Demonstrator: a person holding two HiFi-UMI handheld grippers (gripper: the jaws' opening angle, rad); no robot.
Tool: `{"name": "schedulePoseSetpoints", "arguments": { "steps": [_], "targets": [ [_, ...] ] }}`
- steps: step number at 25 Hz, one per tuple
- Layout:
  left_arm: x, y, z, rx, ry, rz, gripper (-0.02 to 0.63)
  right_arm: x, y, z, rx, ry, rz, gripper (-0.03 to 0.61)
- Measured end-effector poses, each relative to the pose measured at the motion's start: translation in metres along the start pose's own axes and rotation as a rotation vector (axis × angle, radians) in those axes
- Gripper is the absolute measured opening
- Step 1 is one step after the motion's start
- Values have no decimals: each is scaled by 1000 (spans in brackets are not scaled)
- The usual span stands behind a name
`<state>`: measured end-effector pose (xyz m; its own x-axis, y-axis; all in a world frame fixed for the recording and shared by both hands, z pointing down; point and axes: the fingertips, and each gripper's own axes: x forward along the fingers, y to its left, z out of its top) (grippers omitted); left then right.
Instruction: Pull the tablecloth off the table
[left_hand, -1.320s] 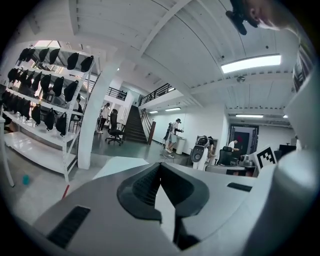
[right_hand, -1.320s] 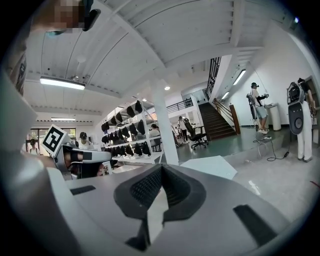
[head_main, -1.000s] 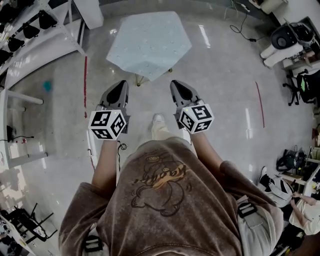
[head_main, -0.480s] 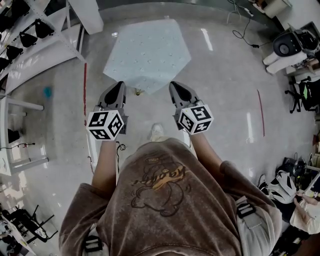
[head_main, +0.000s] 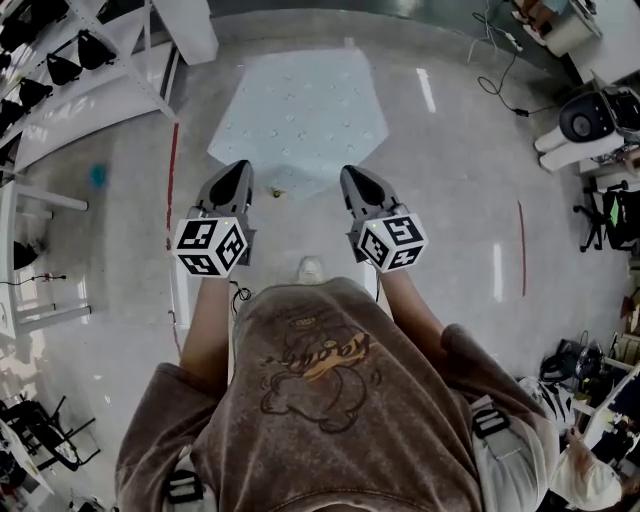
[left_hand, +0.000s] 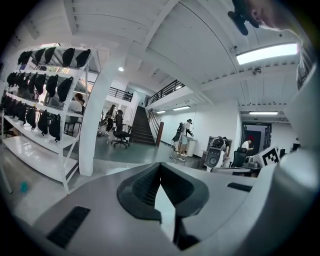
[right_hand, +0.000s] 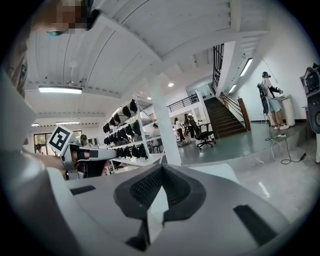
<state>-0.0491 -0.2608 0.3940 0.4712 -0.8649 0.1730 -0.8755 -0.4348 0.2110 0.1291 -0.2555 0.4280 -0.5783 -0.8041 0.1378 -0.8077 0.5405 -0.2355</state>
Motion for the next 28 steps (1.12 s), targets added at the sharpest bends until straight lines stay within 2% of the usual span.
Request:
{"name": "schedulePoseSetpoints", "arguments": {
  "steps": [15, 20, 28],
  "targets": [
    [8, 29, 29, 13, 5, -63, 18, 30, 11, 20, 3, -29, -38, 6],
    [10, 33, 25, -5, 8, -96, 18, 35, 16, 19, 7, -39, -59, 6],
    [15, 31, 20, 13, 22, -140, 18, 38, 20, 18, -4, -47, -77, 6]
  ]
}}
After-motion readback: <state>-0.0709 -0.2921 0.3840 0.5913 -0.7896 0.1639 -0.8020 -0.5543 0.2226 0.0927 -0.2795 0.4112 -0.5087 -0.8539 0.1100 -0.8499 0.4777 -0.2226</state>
